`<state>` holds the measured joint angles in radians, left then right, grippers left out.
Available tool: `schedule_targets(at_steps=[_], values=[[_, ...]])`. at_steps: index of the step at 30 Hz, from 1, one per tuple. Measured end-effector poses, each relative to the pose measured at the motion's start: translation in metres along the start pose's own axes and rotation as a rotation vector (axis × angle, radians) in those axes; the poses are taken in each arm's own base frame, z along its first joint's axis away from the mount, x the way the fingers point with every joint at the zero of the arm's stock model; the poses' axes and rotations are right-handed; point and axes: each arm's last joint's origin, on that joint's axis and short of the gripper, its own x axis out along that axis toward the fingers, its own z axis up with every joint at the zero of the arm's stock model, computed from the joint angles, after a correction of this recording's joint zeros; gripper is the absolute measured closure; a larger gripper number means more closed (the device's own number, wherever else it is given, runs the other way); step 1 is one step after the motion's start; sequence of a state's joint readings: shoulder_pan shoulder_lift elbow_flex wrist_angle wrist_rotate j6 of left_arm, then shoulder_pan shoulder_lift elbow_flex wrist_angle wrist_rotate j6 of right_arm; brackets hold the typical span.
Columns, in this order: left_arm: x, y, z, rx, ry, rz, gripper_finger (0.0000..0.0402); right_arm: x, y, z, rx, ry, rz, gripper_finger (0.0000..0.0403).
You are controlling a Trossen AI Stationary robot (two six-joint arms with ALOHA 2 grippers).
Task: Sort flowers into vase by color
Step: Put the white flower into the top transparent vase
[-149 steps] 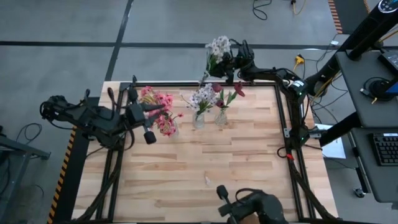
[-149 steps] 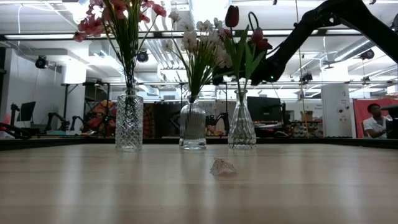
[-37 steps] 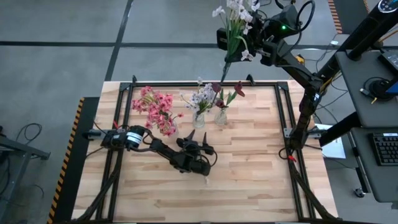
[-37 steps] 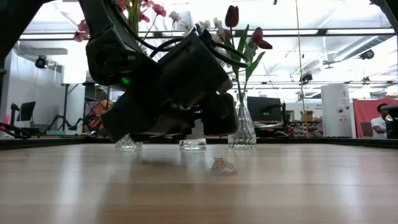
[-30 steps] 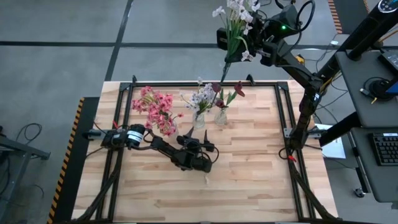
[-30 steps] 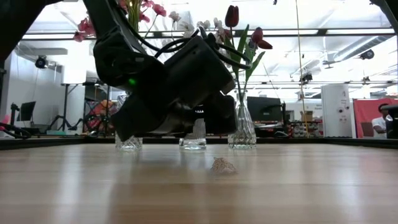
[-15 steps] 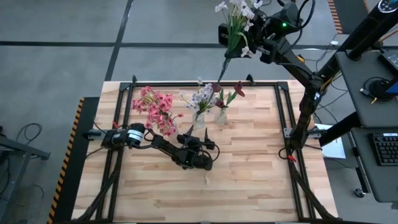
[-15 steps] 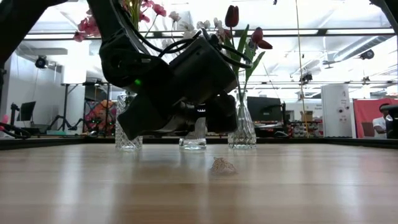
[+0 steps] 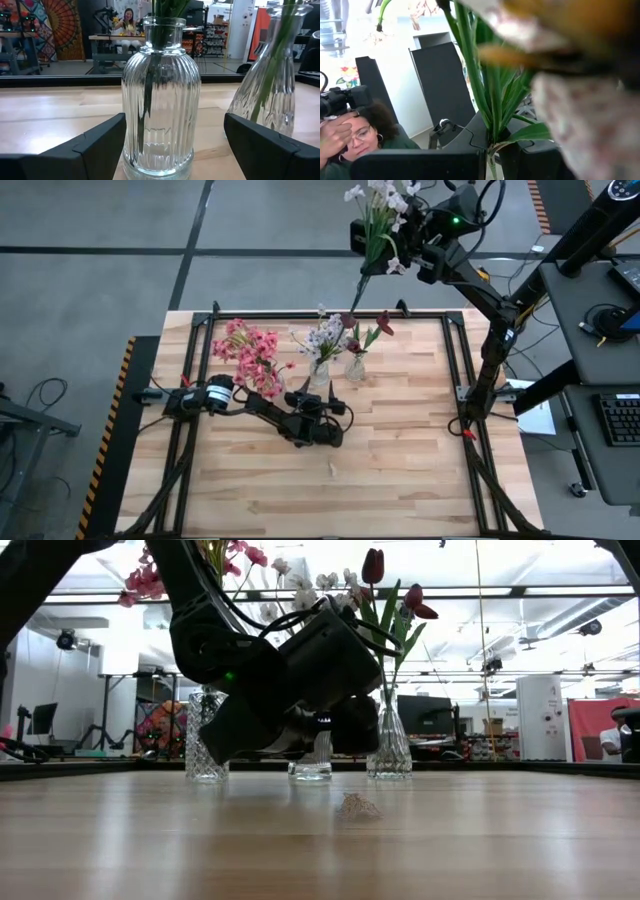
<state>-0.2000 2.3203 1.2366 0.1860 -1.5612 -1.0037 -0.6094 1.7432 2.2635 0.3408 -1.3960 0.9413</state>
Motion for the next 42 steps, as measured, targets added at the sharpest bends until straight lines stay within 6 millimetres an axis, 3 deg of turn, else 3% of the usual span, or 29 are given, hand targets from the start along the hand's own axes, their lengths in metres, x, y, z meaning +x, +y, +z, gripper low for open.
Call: schedule_targets(at_steps=[25,42], values=[[0.019,0.0,0.001,-0.022,0.018,0.03,0.0083,0.0,-0.006,-0.005,0.005,0.026,-0.002,0.0385],[0.02,0.0,0.001,-0.021,0.018,0.034,0.0092,0.0,-0.006,-0.005,0.004,0.026,-0.001,0.0385]])
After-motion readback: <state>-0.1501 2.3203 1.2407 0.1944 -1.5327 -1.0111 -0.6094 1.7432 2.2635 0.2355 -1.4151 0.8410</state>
